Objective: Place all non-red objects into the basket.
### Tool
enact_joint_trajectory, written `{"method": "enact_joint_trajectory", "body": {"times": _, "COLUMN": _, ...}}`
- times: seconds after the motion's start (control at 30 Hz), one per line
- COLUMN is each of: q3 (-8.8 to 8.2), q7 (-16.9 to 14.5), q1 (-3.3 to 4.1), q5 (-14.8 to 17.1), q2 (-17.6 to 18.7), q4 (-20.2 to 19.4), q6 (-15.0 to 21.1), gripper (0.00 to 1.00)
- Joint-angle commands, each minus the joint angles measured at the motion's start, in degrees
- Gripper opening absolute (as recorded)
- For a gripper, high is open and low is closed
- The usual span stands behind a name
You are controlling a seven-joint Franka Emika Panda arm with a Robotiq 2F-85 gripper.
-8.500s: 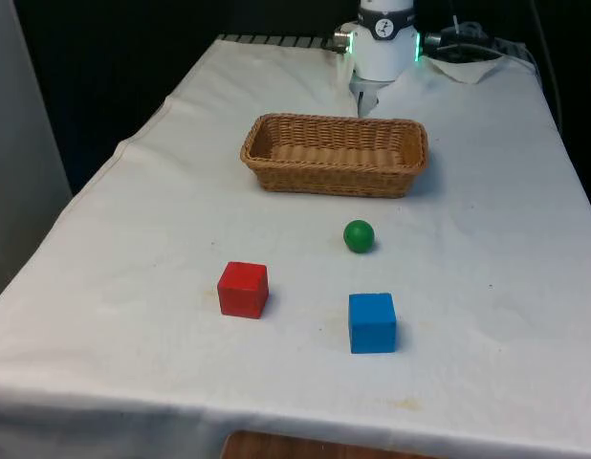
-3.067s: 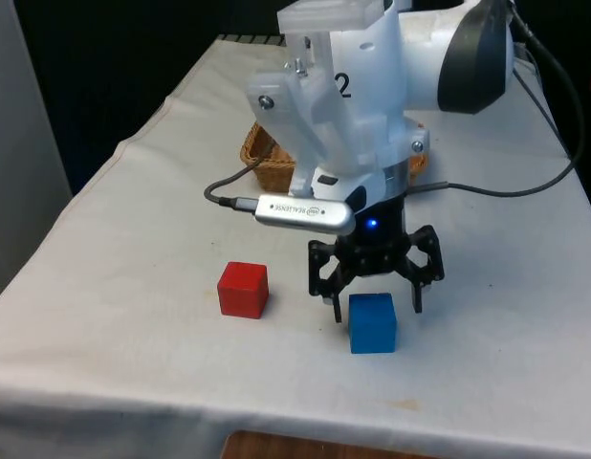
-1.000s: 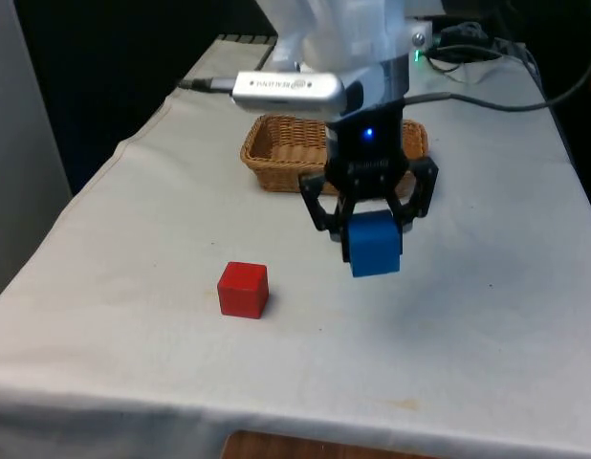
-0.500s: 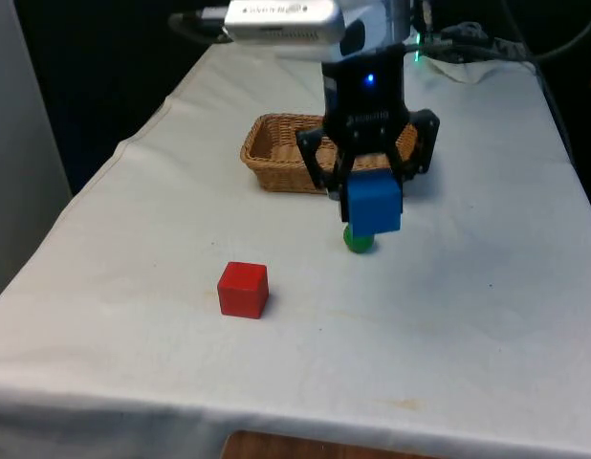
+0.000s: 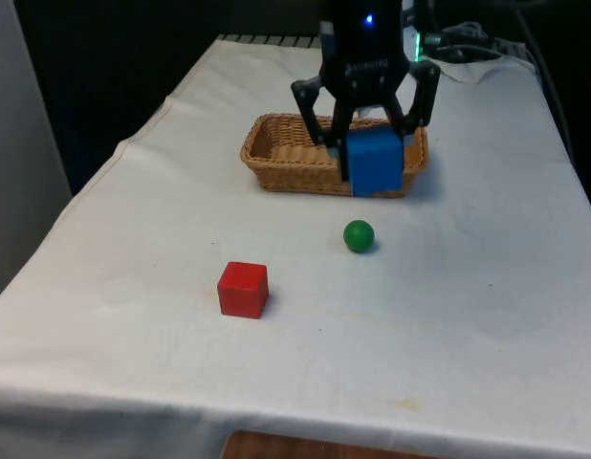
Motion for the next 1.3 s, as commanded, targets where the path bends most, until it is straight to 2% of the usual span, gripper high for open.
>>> {"method": "enact_joint_trajectory", "body": {"times": 0.0, "q3": -0.40, "q7": -0.4, "q1": 0.63, "q5": -0.3, "q2": -1.5, "q4": -1.8, "q6": 1.0, "gripper": 0.03}}
{"method": "enact_joint_trajectory", "body": {"times": 0.03, "q3": -0.06, "q7": -0.2, "q1": 0.00, "q5": 0.0, "q2": -0.3, "q4": -0.2, "q6": 0.1, "gripper": 0.03}}
{"method": "enact_joint_trajectory", "body": {"times": 0.07, "q3": -0.46, "q7": -0.6, "q1": 0.63, "q5": -0.3, "q2": -1.9, "q4": -2.1, "q6": 1.0, "gripper": 0.03}}
{"method": "enact_joint_trajectory", "body": {"times": 0.23, "q3": -0.57, "q7": -1.3, "q1": 0.86, "q5": -0.5, "q2": -4.0, "q4": -3.4, "q6": 0.9, "gripper": 0.03}}
{"method": "enact_joint_trajectory", "body": {"times": 0.27, "q3": -0.63, "q7": -1.4, "q1": 0.86, "q5": -0.5, "q2": -4.3, "q4": -3.7, "q6": 0.8, "gripper": 0.03}}
{"method": "enact_joint_trajectory", "body": {"times": 0.3, "q3": -0.23, "q7": -1.3, "q1": 0.23, "q5": -0.1, "q2": -3.0, "q4": -1.9, "q6": 0.1, "gripper": 0.03}}
{"method": "enact_joint_trajectory", "body": {"times": 0.33, "q3": -0.69, "q7": -1.5, "q1": 0.92, "q5": -0.6, "q2": -4.6, "q4": -3.9, "q6": 0.7, "gripper": 0.03}}
{"method": "enact_joint_trajectory", "body": {"times": 0.53, "q3": -1.15, "q7": -2.3, "q1": 1.20, "q5": -1.1, "q2": -7.4, "q4": -6.1, "q6": 0.5, "gripper": 0.03}}
{"method": "enact_joint_trajectory", "body": {"times": 0.57, "q3": -0.57, "q7": -2.1, "q1": 0.40, "q5": -0.5, "q2": -5.6, "q4": -3.8, "q6": -0.1, "gripper": 0.03}}
{"method": "enact_joint_trajectory", "body": {"times": 0.6, "q3": -1.20, "q7": -2.4, "q1": 1.26, "q5": -1.3, "q2": -7.8, "q4": -6.4, "q6": 0.5, "gripper": 0.03}}
{"method": "enact_joint_trajectory", "body": {"times": 0.8, "q3": -1.15, "q7": -3.5, "q1": 1.32, "q5": -1.5, "q2": -9.8, "q4": -9.4, "q6": 1.6, "gripper": 0.03}}
{"method": "enact_joint_trajectory", "body": {"times": 0.83, "q3": -0.63, "q7": -3.2, "q1": 0.57, "q5": -0.9, "q2": -8.1, "q4": -7.0, "q6": 0.4, "gripper": 0.03}}
{"method": "enact_joint_trajectory", "body": {"times": 0.87, "q3": -1.20, "q7": -3.6, "q1": 1.38, "q5": -1.5, "q2": -10.1, "q4": -9.8, "q6": 1.6, "gripper": 0.03}}
{"method": "enact_joint_trajectory", "body": {"times": 0.97, "q3": -1.38, "q7": -3.9, "q1": 1.60, "q5": -2.3, "q2": -11.1, "q4": -11.1, "q6": 1.6, "gripper": 0.03}}
{"method": "enact_joint_trajectory", "body": {"times": 1.07, "q3": -1.32, "q7": -4.0, "q1": 1.60, "q5": -2.9, "q2": -11.7, "q4": -12.0, "q6": 1.6, "gripper": 0.03}}
{"method": "enact_joint_trajectory", "body": {"times": 1.1, "q3": -0.69, "q7": -3.8, "q1": 0.63, "q5": -2.2, "q2": -9.9, "q4": -9.5, "q6": 0.5, "gripper": 0.03}}
{"method": "enact_joint_trajectory", "body": {"times": 1.13, "q3": -1.32, "q7": -4.1, "q1": 1.60, "q5": -3.4, "q2": -12.2, "q4": -12.6, "q6": 1.6, "gripper": 0.03}}
{"method": "enact_joint_trajectory", "body": {"times": 1.27, "q3": -1.38, "q7": -4.1, "q1": 1.60, "q5": -4.4, "q2": -13.1, "q4": -13.8, "q6": 1.5, "gripper": 0.03}}
